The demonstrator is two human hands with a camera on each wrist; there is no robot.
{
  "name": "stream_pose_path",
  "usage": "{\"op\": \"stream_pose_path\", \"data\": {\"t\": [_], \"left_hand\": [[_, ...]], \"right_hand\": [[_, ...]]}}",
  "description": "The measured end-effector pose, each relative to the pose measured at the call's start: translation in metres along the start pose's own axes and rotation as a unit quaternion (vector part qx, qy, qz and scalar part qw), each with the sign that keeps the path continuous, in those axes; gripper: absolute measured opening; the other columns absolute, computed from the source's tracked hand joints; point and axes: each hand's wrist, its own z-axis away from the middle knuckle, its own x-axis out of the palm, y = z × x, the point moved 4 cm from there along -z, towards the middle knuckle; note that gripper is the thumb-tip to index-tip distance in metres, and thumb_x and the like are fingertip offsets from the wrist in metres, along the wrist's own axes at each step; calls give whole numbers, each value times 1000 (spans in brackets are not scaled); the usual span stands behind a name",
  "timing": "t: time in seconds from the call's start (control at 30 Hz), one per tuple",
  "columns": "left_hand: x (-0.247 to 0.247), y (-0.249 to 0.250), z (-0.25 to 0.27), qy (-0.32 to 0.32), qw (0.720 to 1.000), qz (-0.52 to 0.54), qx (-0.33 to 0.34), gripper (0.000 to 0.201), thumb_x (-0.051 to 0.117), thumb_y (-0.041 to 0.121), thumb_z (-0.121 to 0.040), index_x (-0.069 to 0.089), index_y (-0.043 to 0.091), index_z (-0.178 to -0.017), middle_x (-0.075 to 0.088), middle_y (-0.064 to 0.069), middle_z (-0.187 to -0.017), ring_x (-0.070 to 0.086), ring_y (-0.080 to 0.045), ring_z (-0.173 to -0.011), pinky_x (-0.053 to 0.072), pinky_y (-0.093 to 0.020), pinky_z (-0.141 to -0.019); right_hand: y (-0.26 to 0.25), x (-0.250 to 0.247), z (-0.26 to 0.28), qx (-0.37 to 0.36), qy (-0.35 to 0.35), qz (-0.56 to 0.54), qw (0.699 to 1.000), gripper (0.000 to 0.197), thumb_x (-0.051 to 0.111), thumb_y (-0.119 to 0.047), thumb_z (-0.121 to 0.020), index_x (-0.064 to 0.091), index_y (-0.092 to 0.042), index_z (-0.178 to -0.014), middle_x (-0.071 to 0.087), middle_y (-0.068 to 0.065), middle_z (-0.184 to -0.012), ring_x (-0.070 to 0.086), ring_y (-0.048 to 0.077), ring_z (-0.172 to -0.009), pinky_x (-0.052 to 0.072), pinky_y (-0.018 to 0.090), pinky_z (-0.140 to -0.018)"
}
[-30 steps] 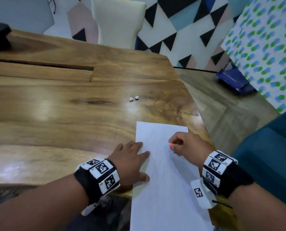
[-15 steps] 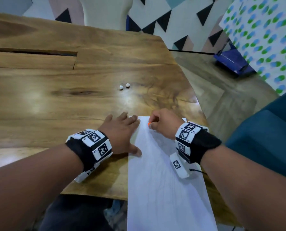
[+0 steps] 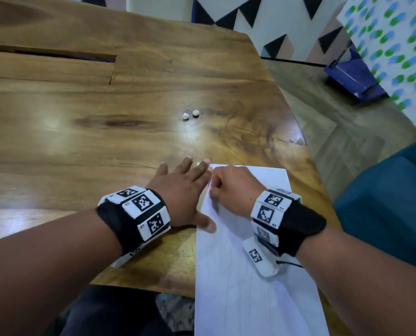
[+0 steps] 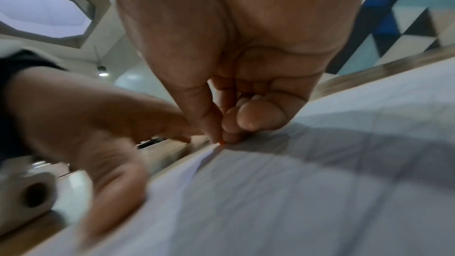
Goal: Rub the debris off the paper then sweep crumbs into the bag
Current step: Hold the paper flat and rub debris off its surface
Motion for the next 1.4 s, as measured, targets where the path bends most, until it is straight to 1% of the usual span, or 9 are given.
{"op": "stream_pose_path", "data": {"t": [0.13,0.33,0.6,0.83,0.97,1.07,1.2,1.3,1.4], "left_hand": [[1,1,-1,-3,1000,-1,-6,133,43,99,-66,-13,25,-162,-21,8,-169,-17,-23,-156,12,-62,-121],[2,0,-1,-1,1000,-1,3,128,45,96,-69,-8,27,-163,-21,8,-169,-16,-25,-157,14,-63,-120],[3,2,-2,-28,1000,12,-2,129,46,96,-70,-18,29,-160,-28,6,-167,-23,-26,-155,7,-67,-120],[5,3,-3,-37,999,8,6,136,52,96,-64,-19,32,-160,-32,3,-166,-25,-29,-154,5,-71,-118],[5,3,-1,-51,999,-5,6,145,55,98,-57,-24,30,-158,-36,2,-164,-29,-30,-152,4,-72,-117],[5,4,-1,-55,998,-5,2,150,58,99,-53,-25,29,-157,-36,2,-164,-29,-30,-152,4,-73,-117],[5,4,-1,-51,999,0,2,151,60,98,-51,-23,30,-158,-35,2,-164,-28,-30,-153,5,-74,-117],[5,4,-1,-51,999,-5,4,150,59,98,-53,-24,30,-158,-35,1,-164,-27,-30,-153,6,-74,-117],[5,4,0,-51,999,-9,3,149,58,98,-53,-24,30,-158,-35,1,-164,-27,-31,-153,7,-74,-117]], "right_hand": [[24,-23,-15,55,52,-24,997,16,62,-19,-83,54,-22,-69,63,-1,-82,62,24,-84,46,31,-65],[-13,9,5,-32,-12,7,999,14,62,-24,-86,57,-22,-73,68,0,-87,62,22,-85,53,36,-77],[39,-35,-21,30,59,18,998,8,64,-19,-84,66,-16,-77,69,0,-80,64,21,-82,54,34,-73],[3,-2,8,-87,-32,70,993,5,60,-25,-87,62,-21,-83,67,-2,-85,60,19,-85,51,35,-75],[24,-23,-16,-35,13,83,996,7,59,-23,-87,63,-19,-83,65,-3,-83,60,20,-82,47,30,-67],[38,-37,-32,-3,44,87,995,8,60,-22,-85,65,-17,-82,69,-1,-86,62,22,-85,50,32,-73],[20,-18,-6,-57,9,78,995,7,56,-23,-87,60,-21,-82,66,-3,-82,63,22,-83,53,34,-71],[-1,10,25,-123,-56,71,988,5,56,-30,-86,58,-26,-84,67,0,-83,63,23,-80,55,39,-72],[1,11,23,-121,-55,80,988,7,56,-30,-86,61,-24,-84,67,0,-84,63,23,-80,55,39,-73]]}}
